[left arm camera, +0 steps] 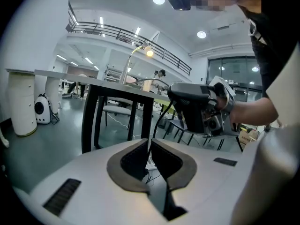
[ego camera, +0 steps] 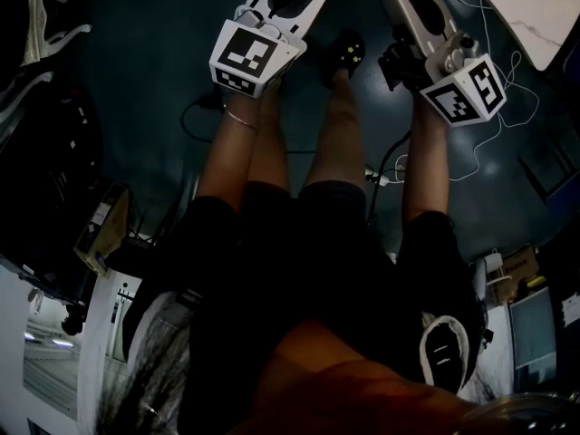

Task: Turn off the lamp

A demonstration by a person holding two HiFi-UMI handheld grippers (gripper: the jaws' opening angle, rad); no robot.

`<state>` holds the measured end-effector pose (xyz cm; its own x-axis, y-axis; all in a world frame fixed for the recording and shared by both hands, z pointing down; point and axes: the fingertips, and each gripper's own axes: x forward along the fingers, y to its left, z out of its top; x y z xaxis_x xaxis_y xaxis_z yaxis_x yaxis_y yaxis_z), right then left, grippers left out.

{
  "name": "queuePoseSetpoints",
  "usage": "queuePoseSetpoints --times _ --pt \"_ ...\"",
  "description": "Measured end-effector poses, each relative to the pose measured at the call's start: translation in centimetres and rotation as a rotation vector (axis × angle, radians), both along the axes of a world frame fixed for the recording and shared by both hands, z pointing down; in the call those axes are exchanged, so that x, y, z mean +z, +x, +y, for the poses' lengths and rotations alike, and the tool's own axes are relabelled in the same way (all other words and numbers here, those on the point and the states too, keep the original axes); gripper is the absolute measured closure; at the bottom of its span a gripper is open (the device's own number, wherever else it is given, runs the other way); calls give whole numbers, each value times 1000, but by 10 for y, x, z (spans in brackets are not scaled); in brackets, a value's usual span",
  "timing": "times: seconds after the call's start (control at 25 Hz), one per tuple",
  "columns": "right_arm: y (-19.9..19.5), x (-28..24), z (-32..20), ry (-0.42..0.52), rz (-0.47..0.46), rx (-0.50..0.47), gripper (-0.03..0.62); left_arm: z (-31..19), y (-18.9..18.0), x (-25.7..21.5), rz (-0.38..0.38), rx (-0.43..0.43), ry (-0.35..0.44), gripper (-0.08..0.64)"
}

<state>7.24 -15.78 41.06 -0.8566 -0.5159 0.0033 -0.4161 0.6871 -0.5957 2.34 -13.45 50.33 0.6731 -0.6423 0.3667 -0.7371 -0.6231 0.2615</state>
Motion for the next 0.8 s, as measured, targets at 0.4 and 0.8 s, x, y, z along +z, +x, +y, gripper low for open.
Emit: queuePoseSetpoints --times 0.4,0.8 --pt "-1 -15 5 -23 -77 -26 577 -6 21 17 -27 95 -27 486" --pt "-5 -22 6 -27 -101 -54 575 -16 39 40 -84 172 -15 486"
